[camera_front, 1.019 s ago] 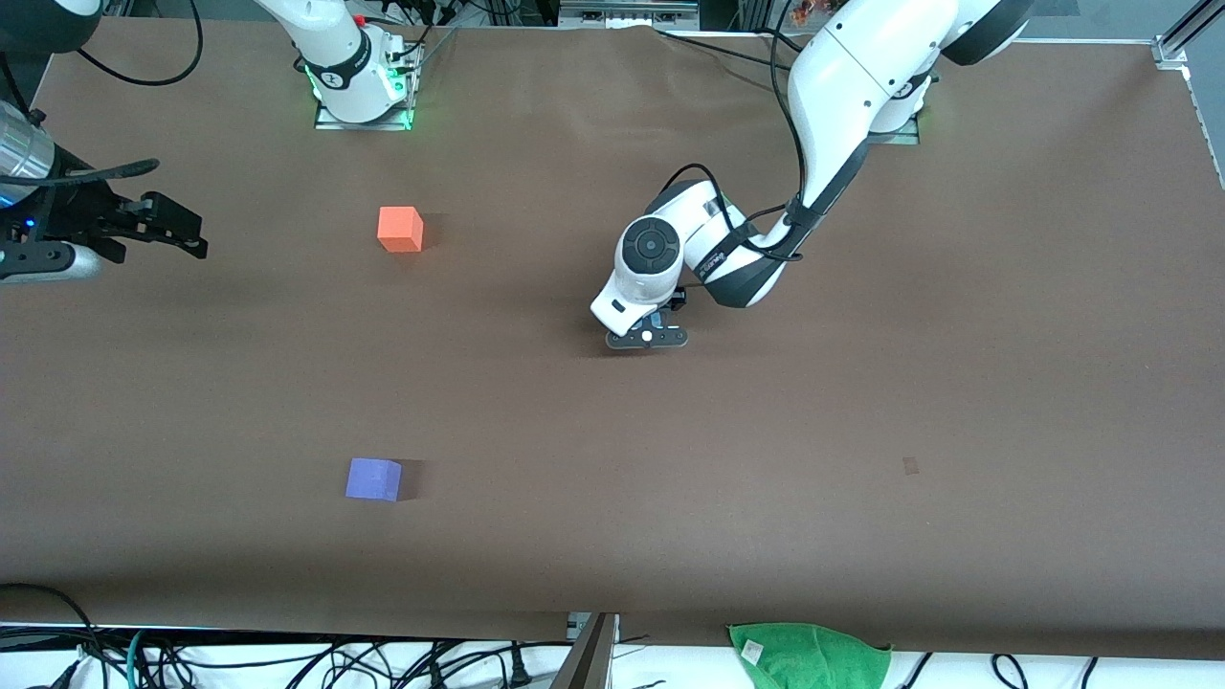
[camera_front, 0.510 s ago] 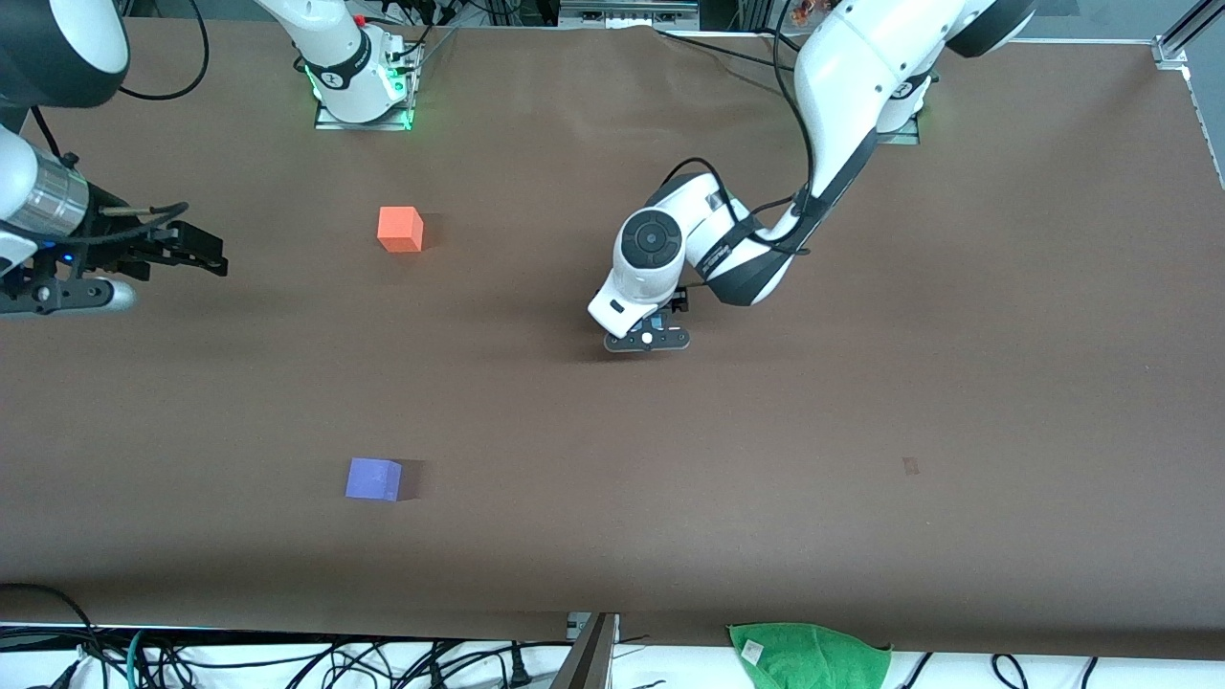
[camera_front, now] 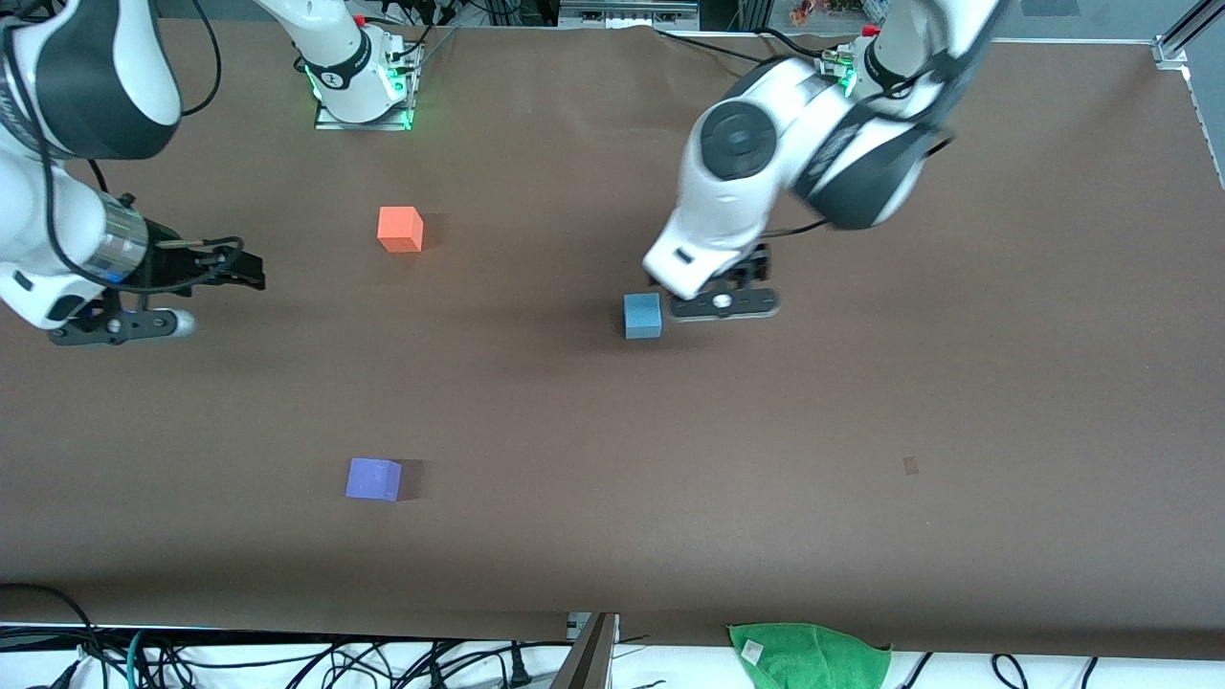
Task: Place blue block between orange and purple blocks
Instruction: 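Lower the cube onto the table and open the left gripper, then withdraw the left gripper while the right gripper reaches the light-blue cube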
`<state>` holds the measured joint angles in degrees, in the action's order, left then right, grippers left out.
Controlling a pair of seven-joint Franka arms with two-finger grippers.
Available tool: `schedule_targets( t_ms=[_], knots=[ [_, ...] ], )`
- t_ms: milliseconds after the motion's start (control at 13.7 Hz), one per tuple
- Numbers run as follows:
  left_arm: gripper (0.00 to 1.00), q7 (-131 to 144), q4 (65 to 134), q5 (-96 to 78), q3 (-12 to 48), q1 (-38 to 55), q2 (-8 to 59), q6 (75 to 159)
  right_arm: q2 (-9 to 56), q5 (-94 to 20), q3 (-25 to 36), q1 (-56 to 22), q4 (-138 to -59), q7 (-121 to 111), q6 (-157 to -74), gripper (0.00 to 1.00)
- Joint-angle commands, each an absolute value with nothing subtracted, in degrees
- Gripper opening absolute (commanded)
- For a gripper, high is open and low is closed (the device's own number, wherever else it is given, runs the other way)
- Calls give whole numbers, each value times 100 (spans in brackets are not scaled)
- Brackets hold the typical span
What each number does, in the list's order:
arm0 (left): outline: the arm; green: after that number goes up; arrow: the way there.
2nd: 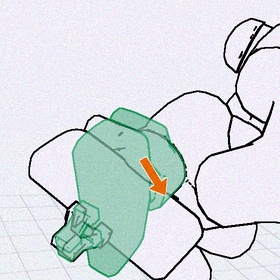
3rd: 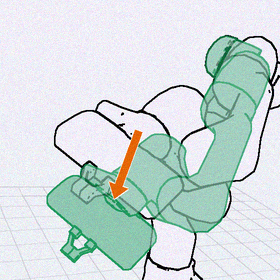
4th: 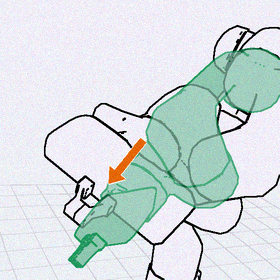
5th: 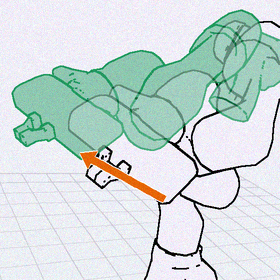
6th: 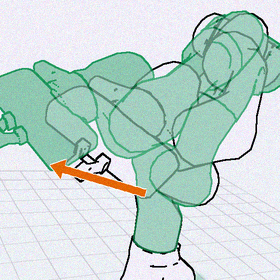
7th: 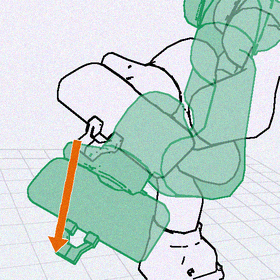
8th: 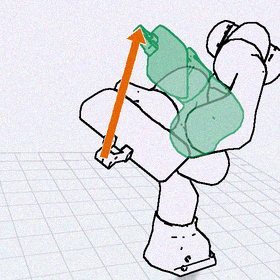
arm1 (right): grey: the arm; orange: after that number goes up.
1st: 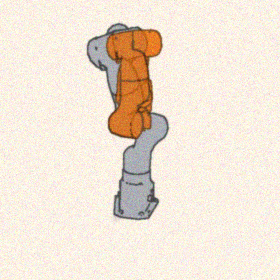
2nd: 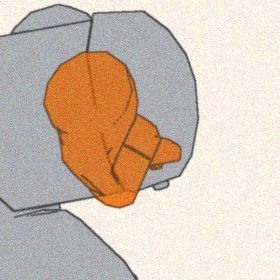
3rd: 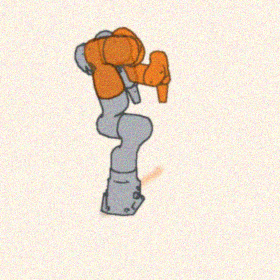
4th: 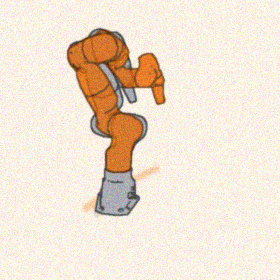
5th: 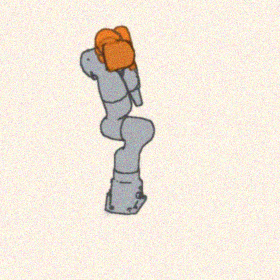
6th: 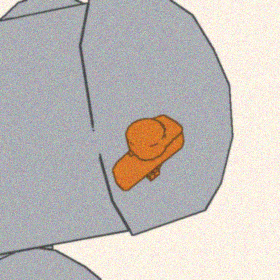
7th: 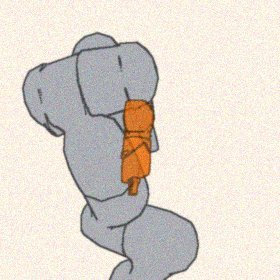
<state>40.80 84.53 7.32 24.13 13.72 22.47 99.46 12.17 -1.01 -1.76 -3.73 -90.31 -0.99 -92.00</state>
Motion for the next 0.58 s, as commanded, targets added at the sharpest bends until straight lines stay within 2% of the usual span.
schedule_targets(
  t_ms=[0,218,510],
  knots=[
    [100,2685,8027,361,2444,486,1952,8942,1485,-114,-167,-422,-8921,-211,-9097,99],
    [100,1621,7892,212,2365,-262,1549,8587,1704,-202,-228,-790,-8912,-79,-9236,99],
    [100,379,8532,-420,795,-150,784,8735,2818,-527,-272,-1817,-8536,1350,-10851,99]
  ],
)
